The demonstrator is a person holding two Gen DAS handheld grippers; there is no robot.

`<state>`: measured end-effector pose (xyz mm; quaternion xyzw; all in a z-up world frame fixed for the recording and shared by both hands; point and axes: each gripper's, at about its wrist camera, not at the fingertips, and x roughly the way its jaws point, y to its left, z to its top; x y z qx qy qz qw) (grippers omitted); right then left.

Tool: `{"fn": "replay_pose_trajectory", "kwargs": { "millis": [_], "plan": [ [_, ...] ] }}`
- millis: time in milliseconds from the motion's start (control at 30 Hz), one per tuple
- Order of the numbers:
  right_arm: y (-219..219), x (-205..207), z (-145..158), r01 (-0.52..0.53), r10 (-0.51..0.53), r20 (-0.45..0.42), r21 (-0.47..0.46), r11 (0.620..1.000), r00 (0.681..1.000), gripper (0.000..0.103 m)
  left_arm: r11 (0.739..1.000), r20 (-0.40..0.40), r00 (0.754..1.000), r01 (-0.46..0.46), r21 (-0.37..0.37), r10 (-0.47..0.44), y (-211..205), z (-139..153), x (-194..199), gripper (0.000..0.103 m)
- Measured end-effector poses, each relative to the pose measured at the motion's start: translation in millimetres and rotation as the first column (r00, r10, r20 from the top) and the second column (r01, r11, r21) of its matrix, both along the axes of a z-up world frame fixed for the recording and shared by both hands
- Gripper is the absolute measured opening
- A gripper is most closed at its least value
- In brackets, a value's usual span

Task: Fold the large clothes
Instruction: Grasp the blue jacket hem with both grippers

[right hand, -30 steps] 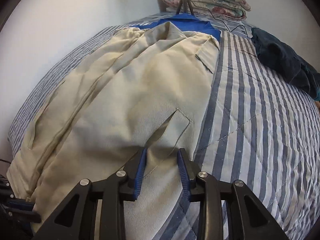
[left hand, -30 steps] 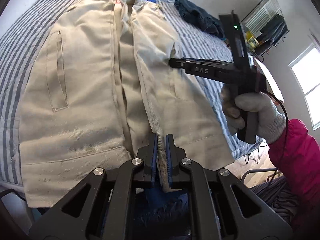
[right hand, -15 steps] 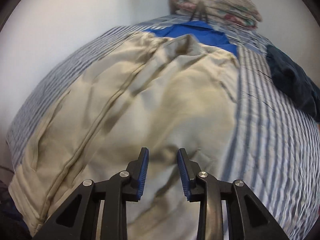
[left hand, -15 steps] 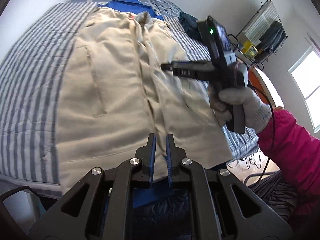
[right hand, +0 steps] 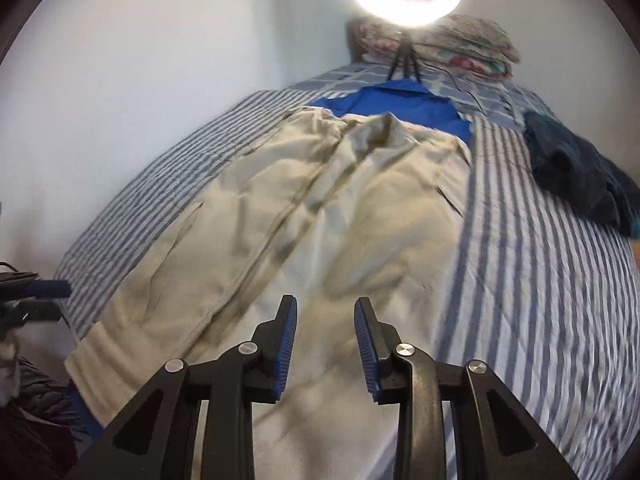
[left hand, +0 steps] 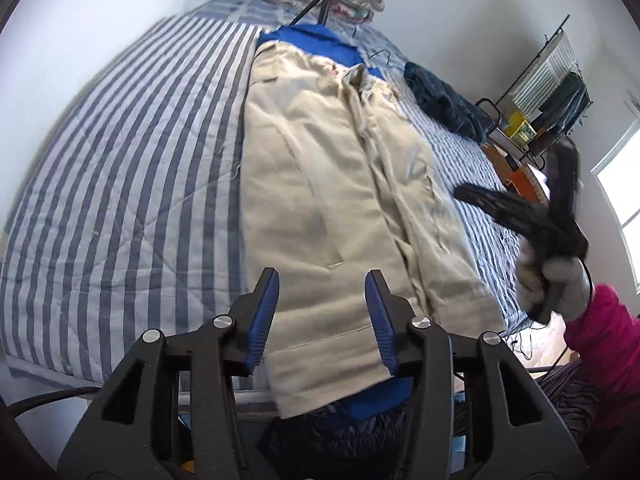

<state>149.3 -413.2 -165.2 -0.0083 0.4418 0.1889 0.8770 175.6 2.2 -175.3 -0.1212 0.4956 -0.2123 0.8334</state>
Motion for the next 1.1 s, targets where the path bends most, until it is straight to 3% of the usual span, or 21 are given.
{"fn": "replay_pose_trajectory", "kwargs": {
  "millis": [133, 233, 333, 467, 500, 567, 600, 667, 733, 800, 1000, 1100],
  "plan": [
    [0.5, -44.8, -9.4, -0.021, 0.022, -0.032, 0.019, 1.000, 0.999, 0.030, 0.998, -0.073, 0.997, -0.015, -0.055, 0.011, 6.2, -19.1, 6.8, 0.045],
    [18.9, -73.1, -23.0, -0.076, 0.076, -0.028, -0.011, 0.997, 0.997, 0.030, 0.999, -0.078, 0.997, -0.013, -0.050, 0.009, 2.0, -27.3, 4.2, 0.045],
    [41.7, -88.6, -44.8, -0.142, 0.140, -0.027, -0.090, 0.986, 0.990, 0.031, 0.999, -0.082, 0.997, 0.019, 0.027, -0.017, -11.7, -38.1, 2.1, 0.045],
    [58.8, -101.0, -56.2, -0.168, 0.182, 0.045, -0.219, 0.961, 0.982, 0.032, 0.985, -0.063, 0.997, 0.061, 0.159, -0.052, -30.9, -60.4, -8.7, 0.045],
    [57.2, -98.1, -54.0, -0.174, 0.184, 0.030, -0.217, 0.961, 0.982, 0.032, 0.979, -0.022, 0.997, 0.073, 0.192, -0.070, -35.2, -60.2, -14.5, 0.045],
    [49.5, -92.8, -44.5, -0.176, 0.178, -0.007, -0.175, 0.969, 0.984, 0.031, 0.975, -0.024, 0.996, 0.085, 0.206, -0.082, -36.0, -57.4, -15.5, 0.045],
    [42.8, -92.6, -36.5, -0.167, 0.168, -0.006, -0.147, 0.975, 0.986, 0.031, 0.980, -0.044, 0.996, 0.081, 0.181, -0.074, -31.5, -55.1, -14.1, 0.045],
    [23.6, -94.7, -17.8, -0.121, 0.123, 0.015, -0.094, 0.988, 0.992, 0.039, 0.990, -0.072, 0.996, 0.062, 0.130, -0.053, -20.0, -50.4, -11.9, 0.047],
    [1.2, -97.2, -5.8, -0.067, 0.067, 0.010, -0.023, 0.997, 0.998, 0.070, 0.997, -0.093, 0.995, 0.037, 0.069, -0.031, -5.9, -46.2, -11.2, 0.056],
    [-27.5, -97.6, -2.5, -0.007, 0.010, -0.045, 0.078, 0.997, 0.999, 0.071, 1.000, -0.141, 0.990, -0.013, -0.028, 0.009, 13.3, -48.0, -7.2, 0.065],
    [-78.5, -94.9, -32.8, 0.117, -0.036, -0.246, 0.323, 0.939, 0.969, 0.070, 0.963, -0.318, 0.947, -0.129, -0.237, 0.049, 41.6, -67.3, 8.6, 0.065],
    [-80.5, -88.9, -50.2, 0.137, -0.020, -0.303, 0.368, 0.920, 0.953, 0.066, 0.953, -0.345, 0.938, -0.136, -0.270, 0.036, 40.1, -71.0, 8.6, 0.065]
  ]
}}
